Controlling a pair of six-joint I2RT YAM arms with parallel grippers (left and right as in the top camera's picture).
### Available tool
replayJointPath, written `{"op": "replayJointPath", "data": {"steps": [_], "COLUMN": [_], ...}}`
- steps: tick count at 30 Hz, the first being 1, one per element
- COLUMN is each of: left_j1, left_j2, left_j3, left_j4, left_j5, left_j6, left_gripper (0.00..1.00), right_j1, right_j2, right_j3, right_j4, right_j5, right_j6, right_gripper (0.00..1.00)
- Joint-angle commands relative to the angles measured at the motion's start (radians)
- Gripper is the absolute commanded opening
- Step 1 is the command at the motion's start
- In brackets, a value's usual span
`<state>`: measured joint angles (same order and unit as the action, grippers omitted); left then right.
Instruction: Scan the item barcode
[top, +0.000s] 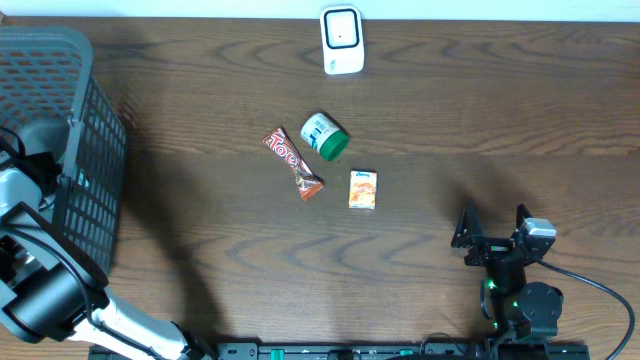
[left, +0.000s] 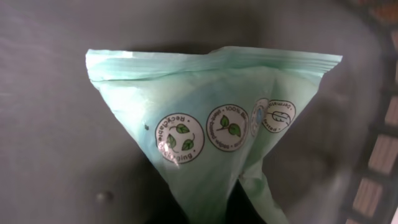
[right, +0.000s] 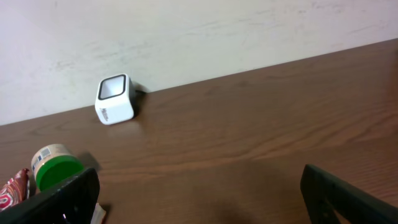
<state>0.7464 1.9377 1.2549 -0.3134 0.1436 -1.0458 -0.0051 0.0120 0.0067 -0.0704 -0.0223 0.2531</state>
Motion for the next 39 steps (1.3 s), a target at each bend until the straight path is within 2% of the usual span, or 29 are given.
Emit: {"op": "replayJointPath", "data": {"steps": [1, 8, 15, 21, 24, 27, 30, 34, 36, 39], "left_j1": [-0.01, -0.001, 0.002, 0.003, 0.003, -0.019, -0.11, -0.328, -0.47, -0.658], "left_j2": [0.068, -0.071, -0.341, -0.529, -0.618, -0.699, -0.749, -0.763, -0.747, -0.706], "left_j3": [-0.045, -0.002, 0.002, 0.002, 0.002, 0.002, 0.002, 0.002, 0.002, 0.002], "left_j4": [-0.048, -0.048, -0.048, -0.031, -0.007, 0.025, 0.026, 0.007, -0.017, -0.101], "left_j5": [0.129, 0.211, 0.132, 0.127, 0.179, 0.321, 0.443, 0.469, 0.436, 0.298], "left_j6": [0.047, 0.047, 0.047, 0.045, 0.04, 0.04, 0.066, 0.156, 0.212, 0.306], "left_gripper": [0.07, 0.07, 0.07, 0.07, 0.07, 0.07, 0.07, 0.07, 0.07, 0.07], "right_j1": [0.02, 0.02, 0.02, 0.02, 0.02, 0.02, 0.02, 0.02, 0.02, 0.02], "right_j2": [-0.005, -0.005, -0.005, -0.005, -0.005, -0.005, -0.005, -0.005, -0.005, -0.005], "right_j3": [-0.001, -0.001, -0.001, -0.001, -0.001, -0.001, -0.001, -0.001, -0.001, -0.001], "right_j4": [-0.004, -0.004, -0.004, -0.004, -0.004, -0.004, -0.004, -0.004, -0.004, -0.004], "right_j5": [0.006, 0.006, 0.006, 0.006, 0.006, 0.006, 0.006, 0.006, 0.006, 0.006], "right_j6": [0.008, 0.008, 0.008, 0.008, 0.008, 0.008, 0.008, 0.008, 0.008, 0.008], "right_gripper": [0.99, 0.99, 0.99, 0.99, 0.99, 0.99, 0.99, 0.99, 0.99, 0.99]}}
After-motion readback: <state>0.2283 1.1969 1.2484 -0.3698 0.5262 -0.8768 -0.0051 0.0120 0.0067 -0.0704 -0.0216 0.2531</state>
